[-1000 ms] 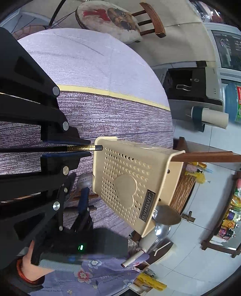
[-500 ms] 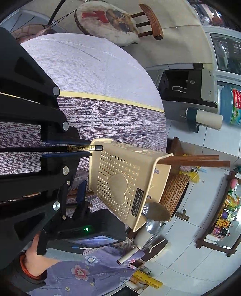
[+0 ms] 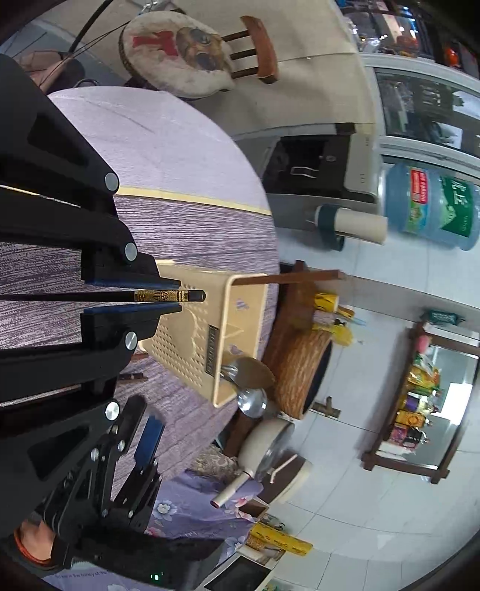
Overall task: Organize utensils
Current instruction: 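Lift the spoon and black chopstick and carry both toward the holder, then lower the spoon and black chopstick into the holder with both grippers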
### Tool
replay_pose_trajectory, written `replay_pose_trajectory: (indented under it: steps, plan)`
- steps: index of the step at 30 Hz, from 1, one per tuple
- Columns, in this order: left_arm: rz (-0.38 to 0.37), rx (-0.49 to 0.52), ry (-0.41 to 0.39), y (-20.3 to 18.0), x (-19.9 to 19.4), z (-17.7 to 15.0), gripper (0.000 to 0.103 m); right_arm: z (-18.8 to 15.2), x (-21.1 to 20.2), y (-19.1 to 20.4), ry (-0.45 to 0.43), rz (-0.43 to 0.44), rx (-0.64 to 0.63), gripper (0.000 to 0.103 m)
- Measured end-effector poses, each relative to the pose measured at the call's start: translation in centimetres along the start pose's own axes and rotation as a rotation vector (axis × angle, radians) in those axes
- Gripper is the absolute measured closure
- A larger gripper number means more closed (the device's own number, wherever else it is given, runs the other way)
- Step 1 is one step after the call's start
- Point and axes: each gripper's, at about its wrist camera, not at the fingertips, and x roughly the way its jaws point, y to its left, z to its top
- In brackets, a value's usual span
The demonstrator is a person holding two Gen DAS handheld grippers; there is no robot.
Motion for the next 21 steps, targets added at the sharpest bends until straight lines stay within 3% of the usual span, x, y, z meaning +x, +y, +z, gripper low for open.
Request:
replay_pose_trajectory:
  steps: [4,13,21]
  plan:
    - [0.002,0.021,-0.04,-0.8,-1.1,0.2,0.095,0.1,-3.5,-1.3,-0.048,-0.009,0.047,0.066]
    - [-0.004,0.034,-0.058,-1.3,-2.3,0.3,0.095,-0.6,-6.3,-2.6,-0.086,0.019,0.13,0.066]
    - [-0.035,0.039,-0.102,-1.7,-4.8,3.0,0.095,2.3,-8.3,-1.4,-0.211,0.047,0.157,0.066]
